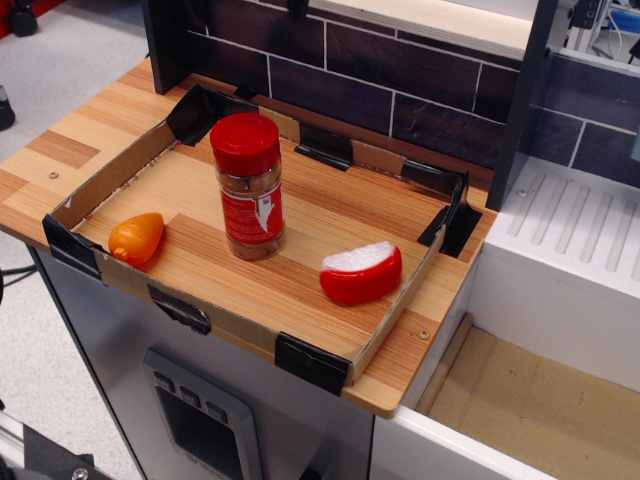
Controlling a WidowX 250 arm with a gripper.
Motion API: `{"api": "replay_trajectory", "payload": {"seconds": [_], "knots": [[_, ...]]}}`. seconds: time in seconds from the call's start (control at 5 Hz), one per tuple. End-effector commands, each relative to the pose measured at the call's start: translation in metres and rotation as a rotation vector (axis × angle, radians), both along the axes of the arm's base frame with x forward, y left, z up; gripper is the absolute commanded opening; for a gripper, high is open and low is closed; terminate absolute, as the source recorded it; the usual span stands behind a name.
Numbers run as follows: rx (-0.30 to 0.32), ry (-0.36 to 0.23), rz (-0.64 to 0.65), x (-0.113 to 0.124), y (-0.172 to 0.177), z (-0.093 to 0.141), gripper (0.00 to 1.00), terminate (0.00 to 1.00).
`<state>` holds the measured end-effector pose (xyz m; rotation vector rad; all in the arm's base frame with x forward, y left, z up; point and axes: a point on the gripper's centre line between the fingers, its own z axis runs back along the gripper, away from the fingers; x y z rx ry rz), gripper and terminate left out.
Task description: Upright basil bottle
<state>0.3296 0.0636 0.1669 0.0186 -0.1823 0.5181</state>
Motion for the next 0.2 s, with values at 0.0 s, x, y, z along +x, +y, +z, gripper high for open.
{"api": "replay_trajectory", "payload": {"seconds": [0.0], "knots": [[0.015,-0.068,-0.005,0.002,0.0031,0.0246,1.0,1.0]]}}
